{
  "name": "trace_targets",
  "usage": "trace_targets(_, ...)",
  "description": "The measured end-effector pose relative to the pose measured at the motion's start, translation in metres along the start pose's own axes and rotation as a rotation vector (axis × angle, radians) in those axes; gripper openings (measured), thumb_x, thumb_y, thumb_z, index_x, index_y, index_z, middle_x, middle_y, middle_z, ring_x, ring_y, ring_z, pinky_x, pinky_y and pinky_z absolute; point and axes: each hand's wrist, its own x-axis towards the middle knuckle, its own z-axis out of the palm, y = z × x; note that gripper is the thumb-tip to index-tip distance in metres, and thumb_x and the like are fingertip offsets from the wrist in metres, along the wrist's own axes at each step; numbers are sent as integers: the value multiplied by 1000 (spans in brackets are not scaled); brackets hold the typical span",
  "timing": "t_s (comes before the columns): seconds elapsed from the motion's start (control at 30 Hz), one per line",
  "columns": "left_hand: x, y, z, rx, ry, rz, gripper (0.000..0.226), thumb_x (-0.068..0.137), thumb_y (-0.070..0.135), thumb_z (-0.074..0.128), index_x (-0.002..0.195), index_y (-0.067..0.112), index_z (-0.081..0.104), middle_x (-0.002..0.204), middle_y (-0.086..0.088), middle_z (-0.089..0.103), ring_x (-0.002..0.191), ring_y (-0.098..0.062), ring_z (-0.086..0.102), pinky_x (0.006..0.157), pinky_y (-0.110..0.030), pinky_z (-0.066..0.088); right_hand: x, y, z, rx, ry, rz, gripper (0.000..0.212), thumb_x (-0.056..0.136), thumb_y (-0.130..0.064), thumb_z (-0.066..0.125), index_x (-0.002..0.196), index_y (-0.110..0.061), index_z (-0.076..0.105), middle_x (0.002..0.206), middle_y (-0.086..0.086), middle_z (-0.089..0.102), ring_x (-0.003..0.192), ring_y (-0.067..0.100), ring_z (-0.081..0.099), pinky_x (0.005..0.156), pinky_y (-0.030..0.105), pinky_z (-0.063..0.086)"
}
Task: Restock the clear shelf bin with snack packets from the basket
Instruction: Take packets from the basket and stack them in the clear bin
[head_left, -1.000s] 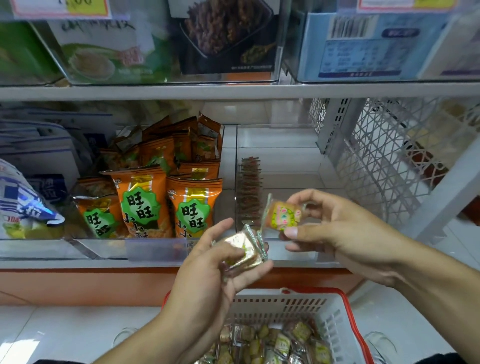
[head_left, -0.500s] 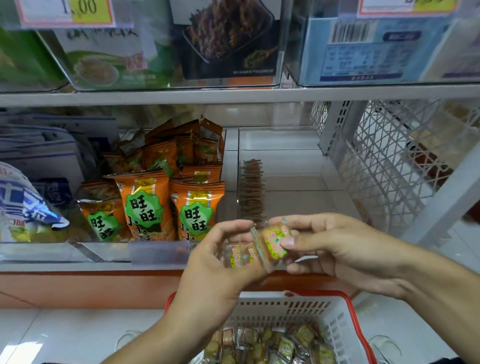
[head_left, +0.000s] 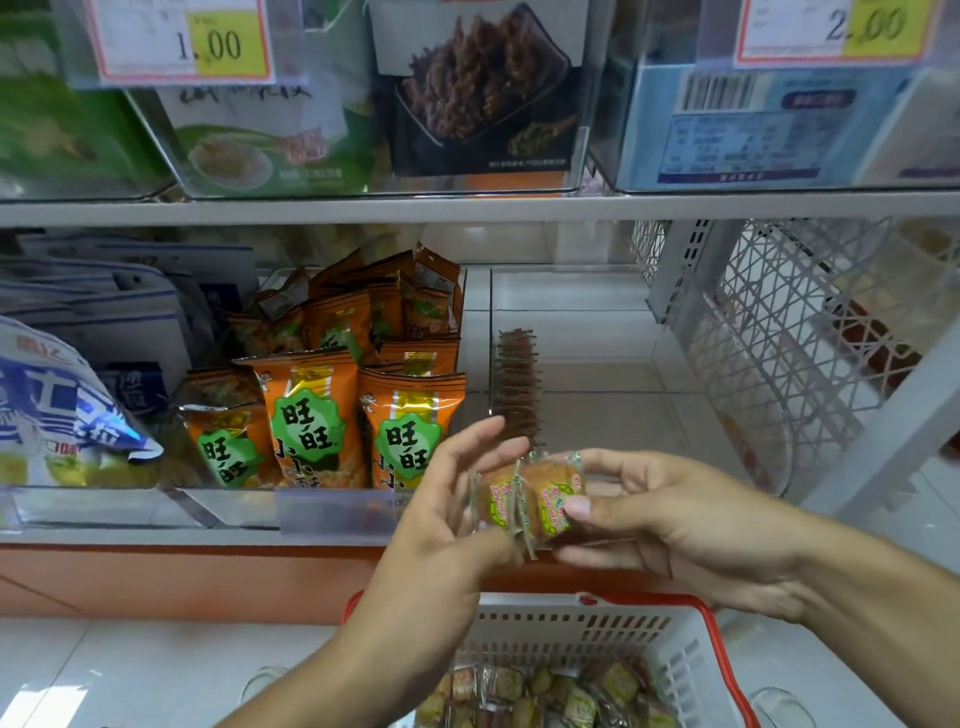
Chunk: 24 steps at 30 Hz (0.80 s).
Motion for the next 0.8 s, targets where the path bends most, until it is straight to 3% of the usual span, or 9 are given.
trace_targets(0.13, -1, -1, 4, 87, -84, 68, 96, 73, -6, 64, 135, 64, 46, 142, 27, 55, 125, -17, 63, 92, -39, 58, 4, 10, 10, -30, -126, -53, 38, 95, -3, 59, 130, -15, 66, 134, 10, 66, 121, 21, 64, 100, 32, 55)
trace_targets(0.2, -1, 1, 4, 110, -94, 75, 96, 70, -1, 64, 135, 67, 44, 145, 32, 50, 131, -14, 58, 89, -34, 57, 6, 12, 10, -64, -125, -107, 37, 92, -4, 65, 127, -14, 68, 131, 13, 67, 117, 24, 66, 91, 29, 58)
trace_targets(0.3, 0, 5, 3, 203, -88, 96, 94, 68, 21, 67, 140, 70, 33, 150, 40, 38, 136, -4, 49, 87, -26, 55, 12, 6, 1, -162, -47, -158, 49, 80, -1, 78, 126, -5, 61, 126, 19, 68, 116, 33, 66, 93, 36, 58)
trace_targets(0.4, 1, 6, 5, 358, -15, 137, 93, 74, 29, 63, 147, 68, 20, 154, 44, 26, 144, 15, 25, 113, -21, 36, 19, -14, -13, -416, 210, -313, 54, 72, -6, 88, 119, -9, 60, 121, 13, 70, 109, 27, 70, 92, 38, 58)
trace_targets(0.5, 4, -2, 10, 444, 38, 71, 96, 85, 21, 61, 148, 68, 5, 161, 42, 1, 148, 16, 10, 104, -3, 29, 33, -26, -29, -844, 548, -347, 57, 63, -22, 91, 109, -26, 58, 109, -4, 69, 98, 15, 69, 90, 29, 56)
trace_targets(0.57, 7, -8, 12, 475, 60, -28, 99, 93, 17, 59, 150, 66, -7, 160, 39, -7, 145, 13, 10, 96, 5, 25, 46, -23, -34, -898, 582, -202, 57, 61, -21, 88, 109, -26, 57, 106, 0, 67, 93, 19, 69, 83, 36, 61)
trace_targets(0.63, 13, -14, 12, 472, 96, -117, 99, 96, 17, 59, 155, 56, -10, 165, 27, 3, 133, 15, 28, 73, 12, 29, 60, -16, -33, -910, 521, -70, 56, 64, -11, 85, 111, -21, 57, 105, 6, 67, 87, 24, 70, 78, 47, 62)
trace_targets(0.7, 19, -18, 13, 456, 119, -162, 97, 95, 16, 61, 158, 50, -5, 160, 18, 24, 107, 29, 46, 63, 9, 35, 71, -13, -31, -912, 452, -1, 54, 62, -9, 81, 110, -19, 58, 102, 10, 69, 78, 21, 68, 72, 42, 61)
trace_targets(0.8, 24, -22, 16, 468, 127, -155, 93, 92, 17, 63, 157, 53, 5, 156, 18, 38, 120, 11, 51, 69, 7, 38, 81, -17, -28, -869, 372, 47, 43, 66, 0, 78, 102, -19, 62, 94, 9, 72, 74, 16, 67, 64, 30, 57)
